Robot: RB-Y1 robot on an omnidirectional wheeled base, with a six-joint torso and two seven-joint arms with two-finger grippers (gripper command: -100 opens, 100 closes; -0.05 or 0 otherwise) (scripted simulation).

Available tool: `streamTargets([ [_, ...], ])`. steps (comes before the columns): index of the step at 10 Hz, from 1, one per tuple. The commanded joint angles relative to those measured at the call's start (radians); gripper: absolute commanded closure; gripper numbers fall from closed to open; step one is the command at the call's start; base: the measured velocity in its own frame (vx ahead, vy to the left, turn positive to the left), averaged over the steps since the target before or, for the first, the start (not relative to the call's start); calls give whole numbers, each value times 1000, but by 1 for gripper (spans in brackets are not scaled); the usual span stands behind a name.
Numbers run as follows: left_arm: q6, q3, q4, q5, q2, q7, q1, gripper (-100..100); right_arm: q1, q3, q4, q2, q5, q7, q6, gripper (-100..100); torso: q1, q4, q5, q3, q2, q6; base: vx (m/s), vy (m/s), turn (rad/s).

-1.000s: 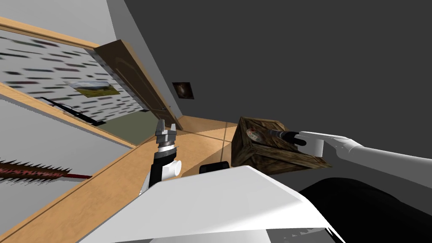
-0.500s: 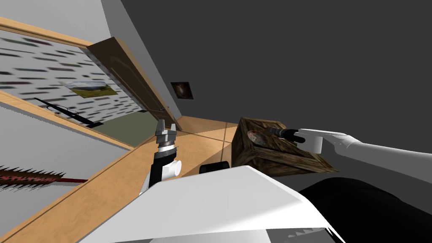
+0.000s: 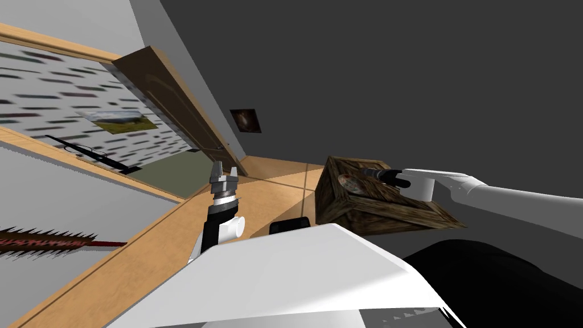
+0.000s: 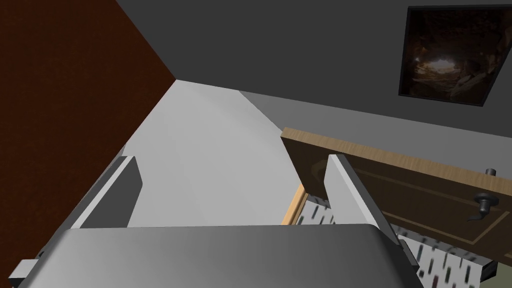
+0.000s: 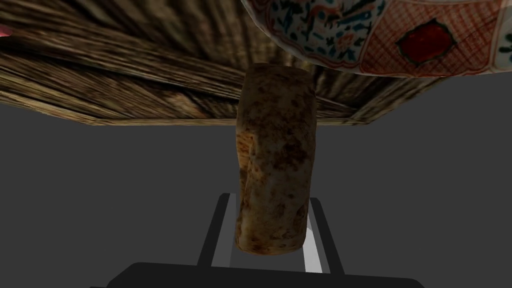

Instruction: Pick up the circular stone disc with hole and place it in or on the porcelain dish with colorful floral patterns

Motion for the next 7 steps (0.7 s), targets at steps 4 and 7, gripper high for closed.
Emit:
streamTargets([
  [4,0,0,0,0,0,0,0,0,32,-52,-23,-13,-8,37,7,100,-5,0,0,-1,-1,0,-48,70,-26],
  [7,0,0,0,0,0,0,0,0,51,-95,-47,-28,-19,81,16,100,-4,-1,1,-2,-3,-1,-47,76,-40],
])
